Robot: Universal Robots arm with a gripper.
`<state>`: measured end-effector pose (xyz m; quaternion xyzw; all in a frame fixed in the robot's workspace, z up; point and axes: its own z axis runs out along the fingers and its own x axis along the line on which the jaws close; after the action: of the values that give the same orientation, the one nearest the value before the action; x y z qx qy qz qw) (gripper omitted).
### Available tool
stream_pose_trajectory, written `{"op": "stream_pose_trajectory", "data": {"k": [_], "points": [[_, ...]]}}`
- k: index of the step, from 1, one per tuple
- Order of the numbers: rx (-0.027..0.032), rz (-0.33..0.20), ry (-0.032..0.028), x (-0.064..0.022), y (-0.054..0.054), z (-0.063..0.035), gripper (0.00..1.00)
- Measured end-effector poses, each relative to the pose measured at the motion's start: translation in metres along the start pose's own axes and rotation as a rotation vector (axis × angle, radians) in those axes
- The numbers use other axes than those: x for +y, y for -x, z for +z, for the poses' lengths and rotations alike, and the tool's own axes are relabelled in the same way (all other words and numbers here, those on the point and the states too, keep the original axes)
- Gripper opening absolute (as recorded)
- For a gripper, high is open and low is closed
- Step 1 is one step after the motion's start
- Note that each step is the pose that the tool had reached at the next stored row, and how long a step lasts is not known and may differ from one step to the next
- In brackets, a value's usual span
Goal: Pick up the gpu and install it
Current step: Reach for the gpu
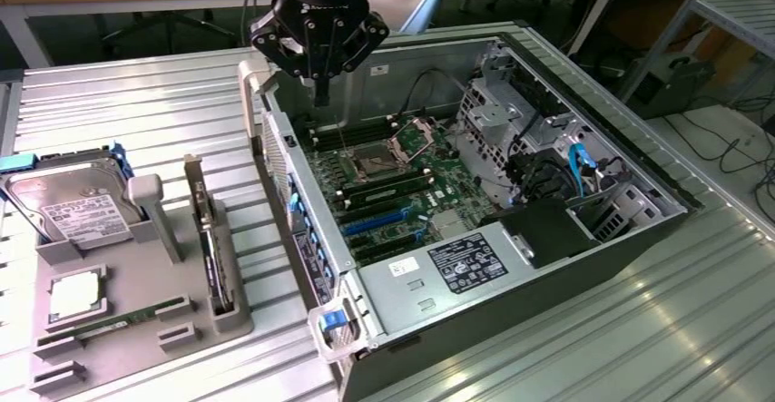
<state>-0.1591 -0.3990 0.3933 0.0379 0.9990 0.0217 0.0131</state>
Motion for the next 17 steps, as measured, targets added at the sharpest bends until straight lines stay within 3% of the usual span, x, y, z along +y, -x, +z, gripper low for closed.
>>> {"op": "stream_pose_trajectory", "data": {"k": [17], "points": [[0.0001, 0.000, -0.0001, -0.0008, -0.0091, -0.0003, 0.11]]}}
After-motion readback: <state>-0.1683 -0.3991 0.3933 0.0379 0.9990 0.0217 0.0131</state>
